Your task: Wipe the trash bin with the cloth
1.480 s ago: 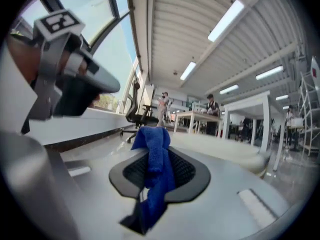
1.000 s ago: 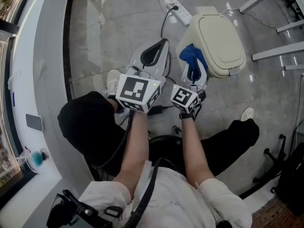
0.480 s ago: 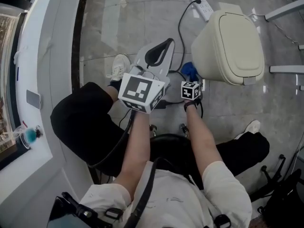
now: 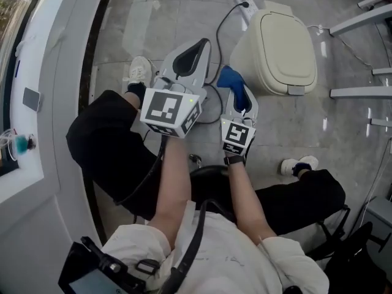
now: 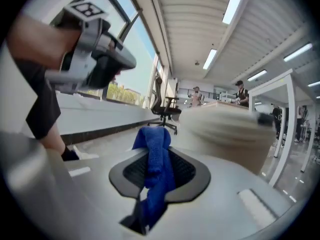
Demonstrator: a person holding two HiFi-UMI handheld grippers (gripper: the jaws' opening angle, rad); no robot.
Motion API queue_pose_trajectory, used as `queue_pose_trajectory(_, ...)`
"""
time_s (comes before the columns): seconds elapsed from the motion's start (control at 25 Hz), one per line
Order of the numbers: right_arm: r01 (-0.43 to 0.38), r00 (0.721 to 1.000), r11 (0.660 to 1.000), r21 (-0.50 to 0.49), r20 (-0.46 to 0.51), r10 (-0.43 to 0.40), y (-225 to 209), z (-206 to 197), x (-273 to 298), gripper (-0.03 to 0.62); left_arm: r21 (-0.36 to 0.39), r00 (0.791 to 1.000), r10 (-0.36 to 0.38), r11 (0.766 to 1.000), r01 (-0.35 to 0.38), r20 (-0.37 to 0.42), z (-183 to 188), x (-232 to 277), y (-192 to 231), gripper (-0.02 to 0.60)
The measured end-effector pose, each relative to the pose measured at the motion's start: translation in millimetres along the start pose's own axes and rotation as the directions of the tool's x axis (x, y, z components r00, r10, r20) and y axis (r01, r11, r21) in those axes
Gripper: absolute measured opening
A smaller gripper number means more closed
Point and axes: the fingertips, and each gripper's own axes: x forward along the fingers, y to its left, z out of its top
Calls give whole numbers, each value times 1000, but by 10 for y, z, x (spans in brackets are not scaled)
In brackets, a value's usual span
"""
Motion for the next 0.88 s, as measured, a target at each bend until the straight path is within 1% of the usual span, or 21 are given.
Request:
queue_pose_trajectory(0.08, 19, 994, 1000, 4, 108, -19, -150, 517, -173, 71, 5, 1000, 9, 1000, -9, 19, 75, -65, -46, 0)
queue_pose_trajectory(0.16, 67, 978, 997, 24, 197, -71, -342, 1003, -349, 71, 11, 1000, 1, 1000, -2, 28, 115, -113, -119, 0)
queue_pose_trajectory(0.2, 99, 969, 995, 24, 227, -102, -439, 1186, -418, 71, 13, 1000, -7, 1000, 7, 29, 121, -132, -157, 0)
queue_pose_trajectory(0.24, 130, 961, 992, 6, 245, -127, -520, 1300, -459, 71, 13, 999, -16, 1000, 15, 30, 119, -152, -186, 0)
queue_pose_trajectory(0.32, 178, 957, 982, -67, 243, -157, -583, 1303, -429, 71, 8, 999, -21, 1000, 21, 29, 102, -196, -192, 0)
queue_pose_trajectory(0.4, 188, 970, 973, -134, 182, -162, -526, 1039, -282, 71, -3, 999, -16, 1000, 16, 28, 90, -233, -154, 0)
queue_pose_trajectory(0.52, 169, 984, 964, -203, 89, -153, -374, 490, -61, 72, -12, 1000, -25, 1000, 25, 18, 44, -238, -116, 0)
queue_pose_trajectory(0.56, 159, 987, 967, -199, 49, -153, -323, 273, 14, 72, -8, 1000, -30, 1000, 30, 9, 6, -231, -103, 0)
queue_pose_trajectory(0.6, 148, 988, 975, -168, -6, -152, -291, 2, 94, 72, -6, 999, -33, 999, 33, -3, -43, -230, -88, 0)
queue_pose_trajectory(0.68, 131, 983, 986, -101, -118, -143, -276, -637, 246, 72, -14, 999, -29, 999, 29, -26, -173, -260, -60, 0)
queue_pose_trajectory(0.8, 84, 967, 992, -97, -234, -105, -173, -1442, 463, 72, -14, 997, -24, 1000, 23, -68, -367, -267, -27, 0)
queue_pose_trajectory(0.88, 59, 948, 996, -70, -309, -78, -89, -1884, 588, 72, -3, 996, -25, 1000, 25, -91, -458, -233, -8, 0)
